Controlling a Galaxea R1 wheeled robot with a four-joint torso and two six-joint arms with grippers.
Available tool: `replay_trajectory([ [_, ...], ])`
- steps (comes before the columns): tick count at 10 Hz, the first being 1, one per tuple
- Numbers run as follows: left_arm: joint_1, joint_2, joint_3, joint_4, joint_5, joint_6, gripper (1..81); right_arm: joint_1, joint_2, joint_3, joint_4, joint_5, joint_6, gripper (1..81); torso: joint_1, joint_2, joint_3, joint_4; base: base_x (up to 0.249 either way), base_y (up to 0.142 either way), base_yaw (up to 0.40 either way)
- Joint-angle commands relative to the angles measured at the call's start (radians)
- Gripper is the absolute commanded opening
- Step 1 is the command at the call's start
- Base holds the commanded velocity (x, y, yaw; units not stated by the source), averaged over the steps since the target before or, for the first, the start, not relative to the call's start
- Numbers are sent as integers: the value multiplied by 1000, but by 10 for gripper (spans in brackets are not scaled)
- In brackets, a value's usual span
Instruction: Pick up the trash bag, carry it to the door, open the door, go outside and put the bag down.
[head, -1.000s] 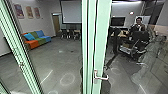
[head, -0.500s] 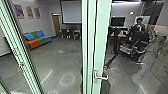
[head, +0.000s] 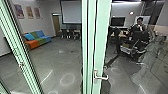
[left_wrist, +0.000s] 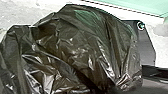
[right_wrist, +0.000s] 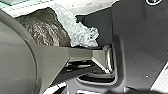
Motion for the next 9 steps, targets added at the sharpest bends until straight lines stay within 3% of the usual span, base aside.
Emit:
replay_trajectory([
  [1,-44,-75,90,-27,51,0,10,17,-163,219,4,9,1,811,0,0,0,0,0,0,0],
  [4,-43,-117,161,-39,51,0,10,24,-297,383,4,17,6,811,0,0,0,0,0,0,0],
  [9,-41,-127,170,-48,52,0,10,79,-557,719,1,19,9,811,0,0,0,0,0,0,0],
])
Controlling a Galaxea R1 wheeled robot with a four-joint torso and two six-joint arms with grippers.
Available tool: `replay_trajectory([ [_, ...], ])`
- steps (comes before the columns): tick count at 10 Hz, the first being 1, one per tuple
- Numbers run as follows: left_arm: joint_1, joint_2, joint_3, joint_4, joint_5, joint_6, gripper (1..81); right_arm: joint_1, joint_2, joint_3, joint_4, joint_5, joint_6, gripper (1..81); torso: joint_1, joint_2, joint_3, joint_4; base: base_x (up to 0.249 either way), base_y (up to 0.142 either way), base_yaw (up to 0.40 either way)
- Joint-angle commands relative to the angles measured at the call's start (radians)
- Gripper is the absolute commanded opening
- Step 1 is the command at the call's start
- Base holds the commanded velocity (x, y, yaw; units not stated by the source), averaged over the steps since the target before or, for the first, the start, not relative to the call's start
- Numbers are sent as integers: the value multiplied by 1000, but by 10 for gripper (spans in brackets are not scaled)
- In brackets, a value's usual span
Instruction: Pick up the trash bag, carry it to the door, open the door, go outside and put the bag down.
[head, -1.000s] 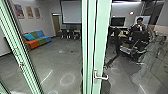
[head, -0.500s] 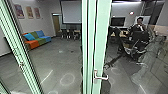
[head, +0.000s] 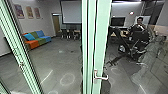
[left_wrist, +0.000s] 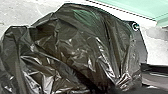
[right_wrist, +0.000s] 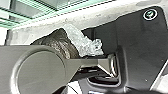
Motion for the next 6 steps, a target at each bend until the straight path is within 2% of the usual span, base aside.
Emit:
replay_trajectory([
  [1,-57,-19,12,-7,51,2,10,93,-218,251,8,-31,3,811,0,0,0,0,0,0,0],
  [6,-57,-15,11,-7,51,2,10,218,-466,526,35,-22,3,811,0,0,0,0,0,0,0],
])
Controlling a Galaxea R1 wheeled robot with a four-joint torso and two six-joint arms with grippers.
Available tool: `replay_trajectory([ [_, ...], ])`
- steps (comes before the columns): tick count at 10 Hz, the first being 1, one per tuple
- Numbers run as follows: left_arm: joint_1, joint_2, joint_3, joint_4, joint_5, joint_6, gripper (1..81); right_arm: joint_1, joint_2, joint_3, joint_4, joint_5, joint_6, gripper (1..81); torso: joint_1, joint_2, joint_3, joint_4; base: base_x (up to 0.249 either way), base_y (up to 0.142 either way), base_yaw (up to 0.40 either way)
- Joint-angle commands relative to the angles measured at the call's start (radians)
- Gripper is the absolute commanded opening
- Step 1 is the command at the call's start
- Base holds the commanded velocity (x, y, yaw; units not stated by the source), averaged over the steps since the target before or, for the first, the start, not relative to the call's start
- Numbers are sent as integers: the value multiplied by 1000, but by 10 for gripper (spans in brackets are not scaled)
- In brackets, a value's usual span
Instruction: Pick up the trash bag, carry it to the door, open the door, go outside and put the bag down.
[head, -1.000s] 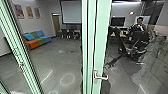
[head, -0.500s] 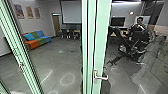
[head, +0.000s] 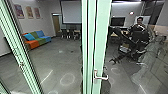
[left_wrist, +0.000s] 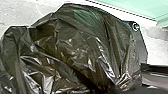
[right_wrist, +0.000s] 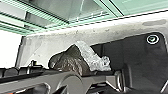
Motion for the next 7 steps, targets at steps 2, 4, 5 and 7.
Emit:
replay_trajectory([
  [2,-57,-12,11,-7,51,2,10,206,-189,160,73,-35,2,811,0,0,0,0,0,0,0],
  [4,-57,-9,11,-8,51,2,10,320,-265,222,131,-40,2,811,0,0,0,0,0,0,0],
  [5,-57,-11,11,-10,51,2,10,383,-301,246,153,-58,2,811,0,0,0,0,0,0,0],
  [7,-55,-11,11,-14,51,2,10,499,-334,270,189,-155,4,811,0,0,0,0,0,0,0],
])
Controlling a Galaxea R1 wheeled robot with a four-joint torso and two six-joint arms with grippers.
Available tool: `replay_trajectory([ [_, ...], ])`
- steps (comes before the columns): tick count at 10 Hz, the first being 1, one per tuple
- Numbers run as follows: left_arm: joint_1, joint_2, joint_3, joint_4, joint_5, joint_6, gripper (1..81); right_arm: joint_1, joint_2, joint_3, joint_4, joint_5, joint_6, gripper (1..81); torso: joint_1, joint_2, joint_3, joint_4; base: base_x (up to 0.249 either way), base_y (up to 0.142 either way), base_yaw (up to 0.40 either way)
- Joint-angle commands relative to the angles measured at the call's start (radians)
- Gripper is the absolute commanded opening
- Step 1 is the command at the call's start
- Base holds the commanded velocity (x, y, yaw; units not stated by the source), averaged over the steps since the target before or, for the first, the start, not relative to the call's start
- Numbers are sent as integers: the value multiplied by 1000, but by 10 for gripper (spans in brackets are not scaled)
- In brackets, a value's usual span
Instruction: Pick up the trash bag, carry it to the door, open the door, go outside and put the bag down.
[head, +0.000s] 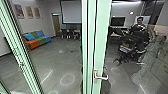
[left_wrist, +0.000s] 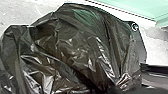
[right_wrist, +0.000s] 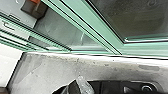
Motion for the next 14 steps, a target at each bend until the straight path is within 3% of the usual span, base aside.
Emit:
replay_trajectory([
  [1,-56,-13,10,-13,52,2,10,219,-105,89,76,-144,3,811,0,0,0,0,0,0,0],
  [3,-55,-10,10,-13,52,2,10,290,-92,83,88,-155,3,811,0,0,0,0,0,0,0],
  [8,-56,-10,7,-14,52,-5,10,518,-39,60,170,-305,5,811,0,0,0,0,0,0,0],
  [13,-56,-8,5,-14,52,-14,10,692,21,27,173,-386,108,811,0,0,-1,0,0,0,0],
  [14,-56,-8,5,-14,52,-18,10,727,48,10,173,-429,124,811,0,0,-1,0,0,0,0],
])
